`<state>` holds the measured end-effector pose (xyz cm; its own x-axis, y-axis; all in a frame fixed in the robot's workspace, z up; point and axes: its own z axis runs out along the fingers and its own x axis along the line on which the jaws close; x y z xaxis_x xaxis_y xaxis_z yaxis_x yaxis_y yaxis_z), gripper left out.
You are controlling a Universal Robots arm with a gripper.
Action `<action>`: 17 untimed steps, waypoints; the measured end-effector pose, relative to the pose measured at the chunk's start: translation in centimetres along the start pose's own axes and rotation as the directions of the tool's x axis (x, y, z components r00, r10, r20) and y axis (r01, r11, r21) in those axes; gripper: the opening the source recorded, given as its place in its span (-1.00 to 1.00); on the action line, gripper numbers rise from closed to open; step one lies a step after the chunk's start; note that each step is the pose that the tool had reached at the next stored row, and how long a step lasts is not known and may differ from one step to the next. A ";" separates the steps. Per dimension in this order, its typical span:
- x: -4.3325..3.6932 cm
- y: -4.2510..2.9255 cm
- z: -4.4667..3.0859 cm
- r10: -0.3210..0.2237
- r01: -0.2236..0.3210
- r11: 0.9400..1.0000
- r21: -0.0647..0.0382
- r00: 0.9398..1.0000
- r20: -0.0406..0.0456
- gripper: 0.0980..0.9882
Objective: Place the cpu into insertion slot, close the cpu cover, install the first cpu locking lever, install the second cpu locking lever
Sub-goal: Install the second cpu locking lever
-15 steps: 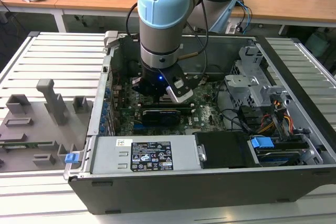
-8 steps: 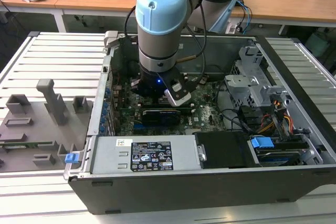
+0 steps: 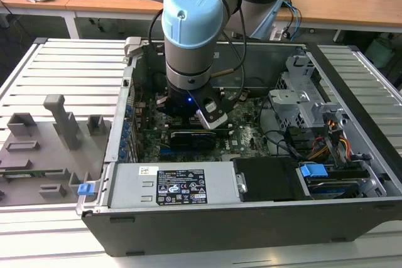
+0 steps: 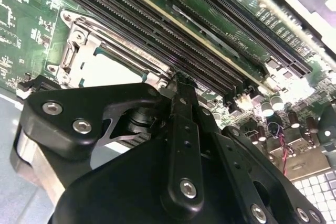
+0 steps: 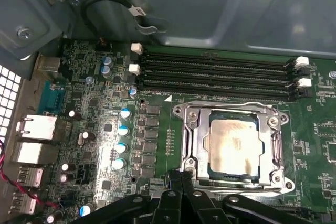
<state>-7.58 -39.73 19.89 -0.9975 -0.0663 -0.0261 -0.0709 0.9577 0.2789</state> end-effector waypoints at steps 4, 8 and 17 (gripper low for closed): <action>0.32 -0.07 0.28 0.000 0.000 1.000 -0.004 1.000 0.000 -0.98; 0.45 -0.09 0.43 0.000 0.000 1.000 -0.006 1.000 0.000 -0.98; 0.48 0.21 -0.59 0.000 0.000 1.000 -0.010 1.000 0.001 -0.98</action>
<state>-8.08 -39.73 20.50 -0.9975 -0.0658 -0.0269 -0.0708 0.9548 0.2886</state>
